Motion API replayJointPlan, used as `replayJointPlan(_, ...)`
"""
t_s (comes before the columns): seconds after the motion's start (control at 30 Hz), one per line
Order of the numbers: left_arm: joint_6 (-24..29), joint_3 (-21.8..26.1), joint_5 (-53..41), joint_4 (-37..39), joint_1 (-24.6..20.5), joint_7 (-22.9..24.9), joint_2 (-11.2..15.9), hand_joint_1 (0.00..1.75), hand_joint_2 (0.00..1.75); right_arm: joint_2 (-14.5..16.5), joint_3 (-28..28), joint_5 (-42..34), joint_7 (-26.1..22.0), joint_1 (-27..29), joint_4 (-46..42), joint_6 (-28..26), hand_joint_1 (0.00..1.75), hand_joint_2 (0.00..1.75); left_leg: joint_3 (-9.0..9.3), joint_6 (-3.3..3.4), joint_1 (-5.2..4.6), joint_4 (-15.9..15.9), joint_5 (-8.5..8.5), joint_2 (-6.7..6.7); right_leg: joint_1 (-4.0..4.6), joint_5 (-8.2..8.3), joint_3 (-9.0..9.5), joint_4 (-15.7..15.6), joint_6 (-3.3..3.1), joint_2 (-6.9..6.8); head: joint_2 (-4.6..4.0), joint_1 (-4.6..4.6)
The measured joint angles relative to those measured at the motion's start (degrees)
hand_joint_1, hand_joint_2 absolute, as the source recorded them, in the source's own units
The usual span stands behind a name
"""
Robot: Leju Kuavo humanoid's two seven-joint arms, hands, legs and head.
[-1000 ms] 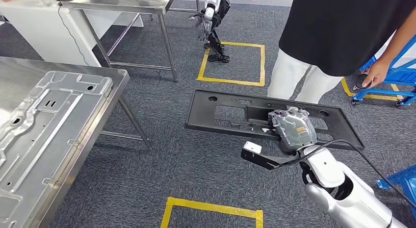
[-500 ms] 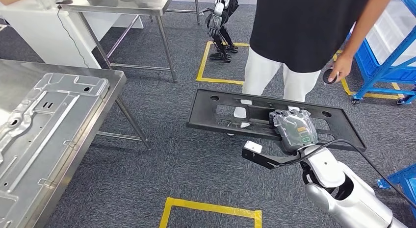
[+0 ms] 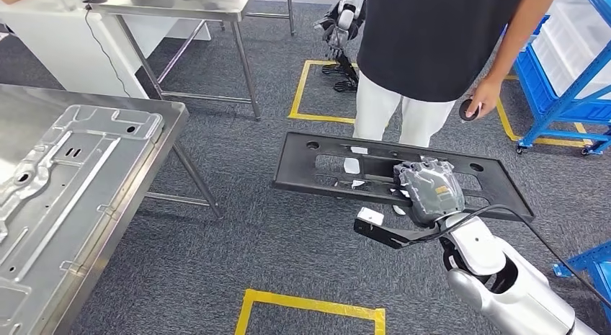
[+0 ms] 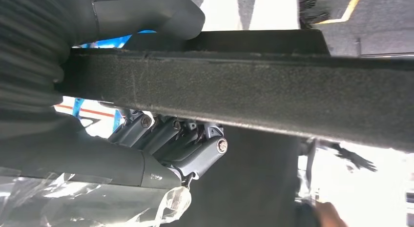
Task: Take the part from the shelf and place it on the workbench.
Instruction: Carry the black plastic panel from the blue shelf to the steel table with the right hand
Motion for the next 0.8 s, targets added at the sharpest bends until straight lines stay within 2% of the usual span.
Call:
replayJointPlan(0.03, 0.0, 0.0, -0.01, 0.0, -0.03, 0.0, 0.01, 0.0, 1.75, -0.02, -0.01, 0.01, -0.01, -0.04, -0.01, -0.01, 1.75, 1.75, 0.3, 0.24, 0.16, -0.51, 0.3, 0.01, 0.07, -1.2, -0.72, 1.71, 0.18, -0.03, 0.0, 0.02)
replayJointPlan(0.07, 0.0, 0.0, -0.01, 0.0, -0.08, 0.0, 0.01, 0.0, 1.75, -0.04, -0.02, 0.01, -0.01, -0.05, 0.0, -0.01, 1.75, 1.75, 0.55, 0.39, 0.32, -0.88, 0.51, 0.02, 0.15, -3.02, -2.08, 4.79, 0.29, -0.07, 0.0, 0.04)
replayJointPlan(0.13, -0.01, 0.0, -0.01, 0.0, -0.08, 0.0, -0.02, 0.0, 1.75, -0.04, -0.01, 0.01, -0.02, 0.05, 0.01, 0.01, 1.75, 1.75, 0.6, 0.53, 0.29, -0.95, 0.57, 0.01, 0.25, -6.78, -6.02, 13.29, 0.46, -0.08, -0.01, 0.05)
replayJointPlan(0.17, -0.02, 0.0, 0.0, 0.0, -0.02, 0.0, -0.05, 0.0, 1.75, -0.04, -0.01, 0.0, -0.02, 0.13, 0.02, 0.01, 1.75, 1.75, 0.59, 0.53, 0.3, -0.93, 0.56, 0.0, 0.24, -7.66, -7.5, 16.36, 0.57, -0.09, -0.01, 0.05)
replayJointPlan(0.2, -0.02, 0.0, 0.0, 0.0, 0.03, 0.0, -0.07, 0.0, 1.75, -0.04, 0.0, -0.01, -0.02, 0.18, 0.02, 0.01, 1.75, 1.75, 0.59, 0.51, 0.34, -0.86, 0.55, 0.0, 0.19, -7.4, -7.93, 17.21, 0.68, -0.1, -0.01, 0.05)
replayJointPlan(0.23, -0.02, 0.0, 0.0, 0.0, 0.06, 0.0, -0.07, 0.0, 1.75, -0.04, 0.0, -0.01, -0.02, 0.18, 0.02, 0.01, 1.75, 1.75, 0.6, 0.44, 0.42, -0.75, 0.49, -0.02, 0.12, -6.04, -7.09, 15.52, 0.8, -0.11, -0.01, 0.05)
replayJointPlan(0.3, -0.02, 0.0, -0.01, 0.0, 0.03, 0.0, -0.06, 0.0, 1.75, -0.04, 0.0, -0.01, -0.02, 0.08, 0.02, 0.01, 1.75, 1.75, 0.52, 0.05, 0.56, -0.2, 0.16, -0.1, -0.13, -2.01, -2.7, 6.97, 1.11, -0.11, -0.01, 0.06)
replayJointPlan(0.33, -0.01, 0.0, -0.01, 0.0, -0.01, 0.0, -0.05, 0.0, 1.75, -0.04, 0.0, -0.01, -0.02, 0.04, 0.01, 0.01, 1.75, 1.75, 0.32, -0.23, 0.52, 0.28, -0.09, -0.14, -0.21, -0.64, -0.74, 3.12, 1.11, -0.01, -0.01, 0.05)
replayJointPlan(0.37, -0.01, 0.0, -0.01, 0.0, -0.03, 0.0, -0.04, 0.0, 1.75, -0.03, 0.01, -0.01, -0.02, 0.02, 0.01, 0.01, 1.75, 1.75, 0.08, -0.49, 0.47, 0.67, -0.26, -0.17, -0.23, 0.07, 0.45, 0.67, 1.0, 0.09, -0.01, 0.04)
replayJointPlan(0.4, 0.0, 0.0, -0.01, 0.0, -0.02, 0.0, -0.03, 0.0, 1.75, -0.03, 0.01, -0.01, -0.02, 0.04, 0.01, 0.01, 1.75, 1.75, -0.17, -0.71, 0.37, 0.93, -0.35, -0.19, -0.16, 0.21, 0.86, -0.33, 0.77, 0.19, -0.01, 0.03)
replayJointPlan(0.47, 0.0, 0.0, 0.0, 0.0, 0.08, 0.0, -0.01, 0.0, 1.75, -0.02, 0.02, -0.01, -0.02, 0.07, 0.02, 0.01, 1.75, 1.75, -0.46, -1.0, 0.43, 1.19, -0.47, -0.17, -0.01, 0.34, 0.69, -0.36, 0.16, 0.24, -0.01, 0.04)
replayJointPlan(0.53, 0.0, 0.0, 0.0, 0.0, 0.12, 0.0, -0.01, 0.0, 1.75, -0.03, 0.0, 0.0, -0.01, 0.0, 0.02, 0.01, 1.75, 1.75, -1.43, -1.56, 0.63, 3.49, -2.12, -0.09, -0.08, 0.5, 0.67, -0.4, -0.37, 0.18, -0.01, 0.0)
replayJointPlan(0.57, 0.0, 0.0, 0.0, -0.01, 0.1, 0.0, -0.02, 0.0, 1.75, -0.03, -0.01, 0.01, -0.01, -0.03, 0.02, 0.01, 1.75, 1.75, -2.7, -1.93, 0.79, 6.46, -3.82, -0.05, -0.14, 0.55, 0.67, -0.43, -0.6, 0.13, -0.01, -0.02)
replayJointPlan(0.63, 0.0, 0.0, -0.01, -0.01, 0.1, 0.0, -0.05, 0.0, 1.75, -0.03, -0.02, 0.01, -0.01, -0.02, 0.02, 0.01, 1.75, 1.75, -6.72, -2.49, 1.09, 15.37, -7.8, -0.02, -0.08, 0.55, 0.61, -0.42, -0.81, 0.07, -0.01, -0.07)
replayJointPlan(0.67, 0.0, 0.0, -0.01, -0.01, 0.13, 0.0, -0.05, 0.0, 1.75, -0.02, -0.01, 0.01, -0.02, -0.01, 0.02, 0.01, 1.75, 1.75, -8.42, -2.6, 1.17, 18.95, -8.98, -0.02, -0.04, 0.54, 0.59, -0.42, -0.82, 0.05, -0.01, -0.08)
replayJointPlan(0.7, 0.0, 0.0, -0.01, 0.0, 0.17, 0.0, -0.05, 0.0, 1.75, -0.02, -0.01, 0.01, -0.02, -0.01, 0.02, 0.01, 1.75, 1.75, -9.23, -2.58, 1.21, 20.53, -9.15, -0.02, -0.01, 0.54, 0.6, -0.41, -0.82, 0.04, -0.01, -0.08)
replayJointPlan(0.73, 0.0, 0.0, -0.01, 0.0, 0.19, 0.0, -0.05, 0.0, 1.75, -0.02, 0.0, 0.01, -0.02, -0.01, 0.02, 0.01, 1.75, 1.75, -8.73, -2.44, 1.2, 19.39, -8.13, -0.03, 0.02, 0.53, 0.65, -0.42, -0.82, 0.05, -0.01, -0.08)
replayJointPlan(0.77, 0.0, 0.0, -0.01, 0.0, 0.17, 0.0, -0.05, 0.0, 1.75, -0.02, -0.01, 0.01, -0.01, -0.03, 0.01, 0.01, 1.75, 1.75, -7.09, -2.18, 1.15, 15.85, -6.16, -0.03, 0.03, 0.51, 0.73, -0.43, -0.82, 0.07, -0.01, -0.08)
replayJointPlan(0.8, 0.0, 0.0, -0.01, 0.0, 0.12, 0.0, -0.05, 0.0, 1.75, -0.02, -0.01, 0.01, -0.01, -0.05, 0.01, 0.01, 1.75, 1.75, -4.76, -1.81, 1.03, 10.91, -3.84, -0.01, 0.01, 0.49, 0.8, -0.48, -0.82, 0.08, -0.01, -0.08)
